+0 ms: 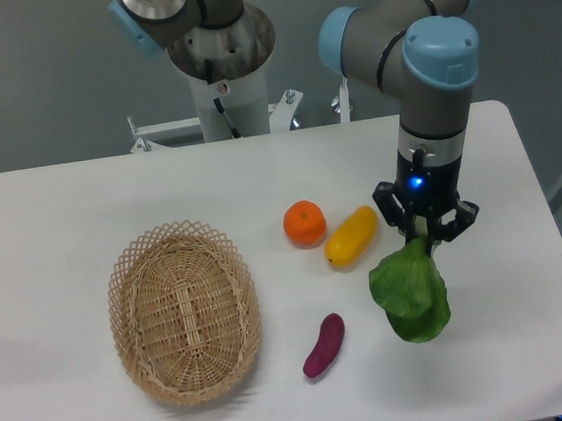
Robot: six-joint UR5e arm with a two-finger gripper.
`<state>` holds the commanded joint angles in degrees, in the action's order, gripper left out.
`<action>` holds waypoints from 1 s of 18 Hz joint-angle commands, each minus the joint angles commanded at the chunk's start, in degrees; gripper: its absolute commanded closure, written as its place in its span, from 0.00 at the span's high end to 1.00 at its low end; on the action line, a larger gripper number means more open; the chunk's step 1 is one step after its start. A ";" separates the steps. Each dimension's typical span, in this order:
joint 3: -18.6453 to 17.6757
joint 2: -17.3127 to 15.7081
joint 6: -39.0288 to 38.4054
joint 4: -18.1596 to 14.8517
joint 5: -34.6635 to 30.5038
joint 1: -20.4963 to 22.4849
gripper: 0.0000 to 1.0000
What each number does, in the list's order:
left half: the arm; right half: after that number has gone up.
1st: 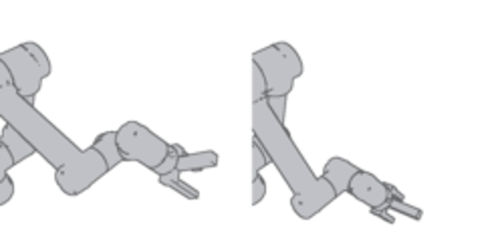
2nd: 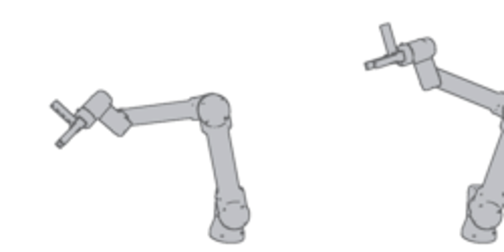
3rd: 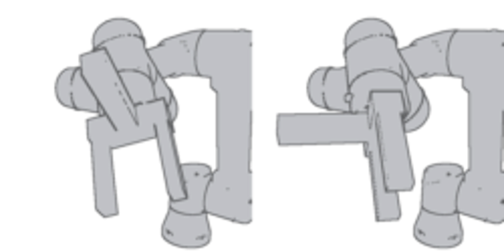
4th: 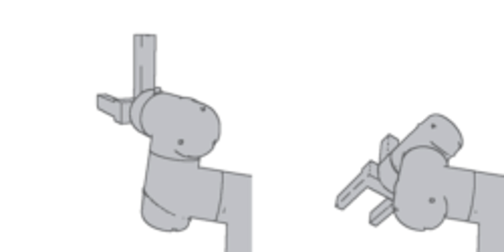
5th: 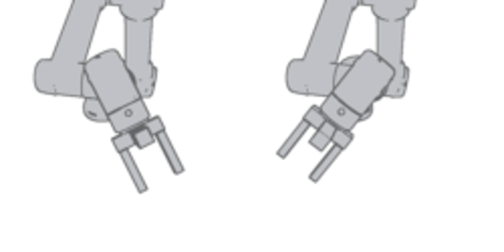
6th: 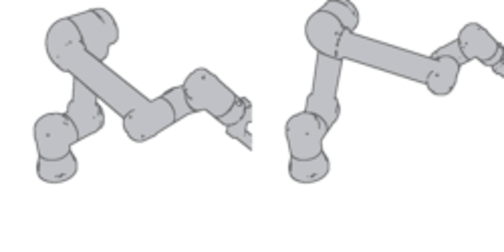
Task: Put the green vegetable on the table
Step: 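Lower the held green bok choy toward the table beside the sweet potato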
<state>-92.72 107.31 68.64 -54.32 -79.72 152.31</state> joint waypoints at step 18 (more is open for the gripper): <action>0.79 10.45 -2.64 12.47 -5.89 -3.43 0.33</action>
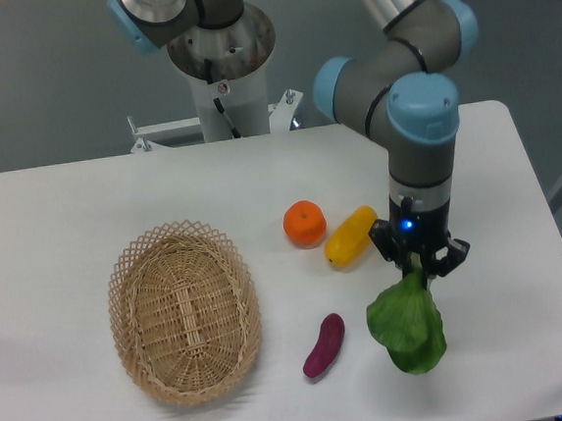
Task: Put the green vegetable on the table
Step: 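Lower the held green bok choy toward the table beside the sweet potato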
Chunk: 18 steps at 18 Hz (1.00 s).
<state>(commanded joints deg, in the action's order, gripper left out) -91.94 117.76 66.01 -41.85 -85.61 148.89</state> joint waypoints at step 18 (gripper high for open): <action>-2.64 3.26 0.96 3.18 0.00 -0.09 1.00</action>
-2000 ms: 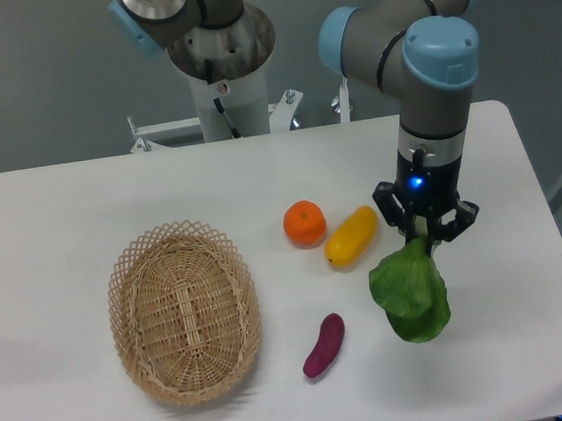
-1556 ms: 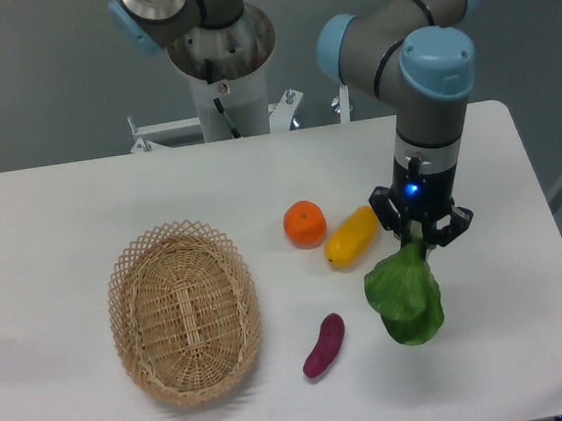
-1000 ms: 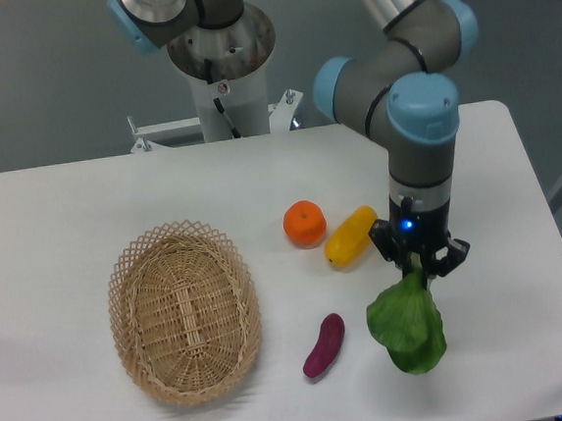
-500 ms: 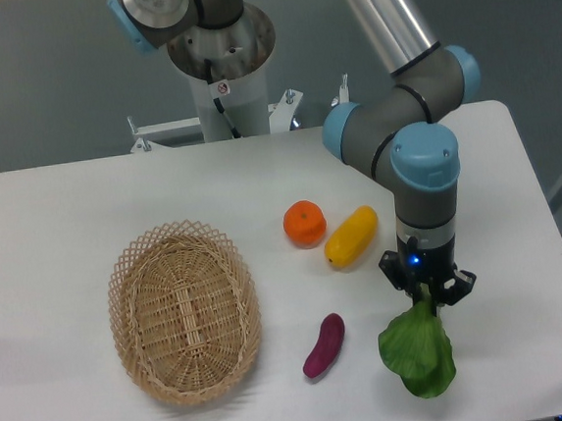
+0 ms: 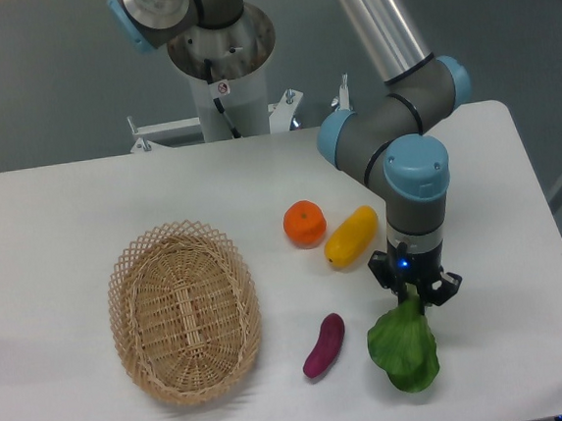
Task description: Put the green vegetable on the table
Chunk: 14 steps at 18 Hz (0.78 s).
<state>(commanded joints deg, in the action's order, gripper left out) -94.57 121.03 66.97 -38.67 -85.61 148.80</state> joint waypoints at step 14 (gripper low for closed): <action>8.88 -3.69 0.70 -2.80 -0.09 0.97 1.00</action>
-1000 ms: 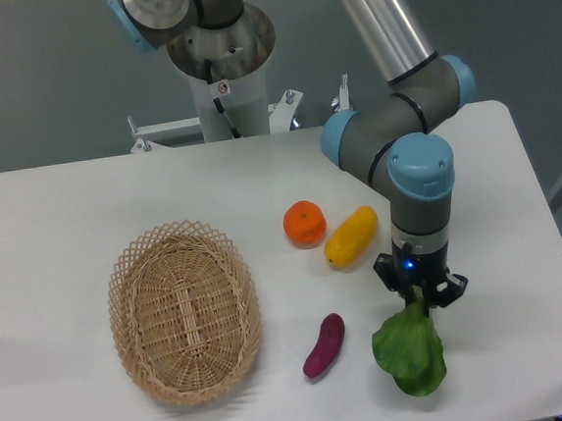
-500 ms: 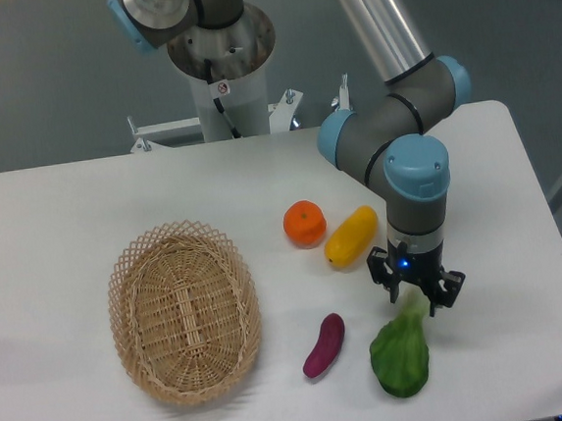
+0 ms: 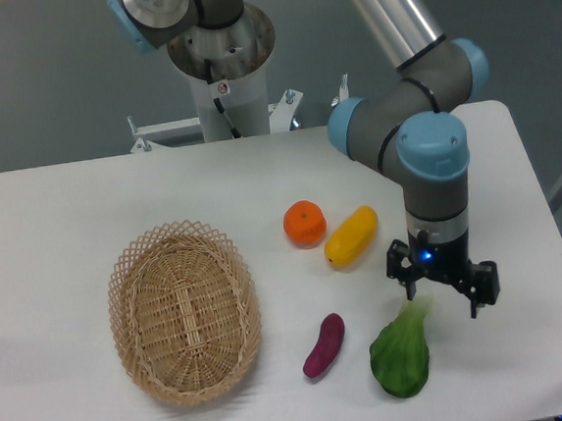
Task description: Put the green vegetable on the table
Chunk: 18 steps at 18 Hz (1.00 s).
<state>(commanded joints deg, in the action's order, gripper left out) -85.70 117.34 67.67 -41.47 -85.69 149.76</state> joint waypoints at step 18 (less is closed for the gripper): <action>-0.79 -9.15 11.34 -15.57 0.26 5.89 1.00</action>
<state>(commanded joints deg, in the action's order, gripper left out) -86.48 108.19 79.01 -57.04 -85.43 155.65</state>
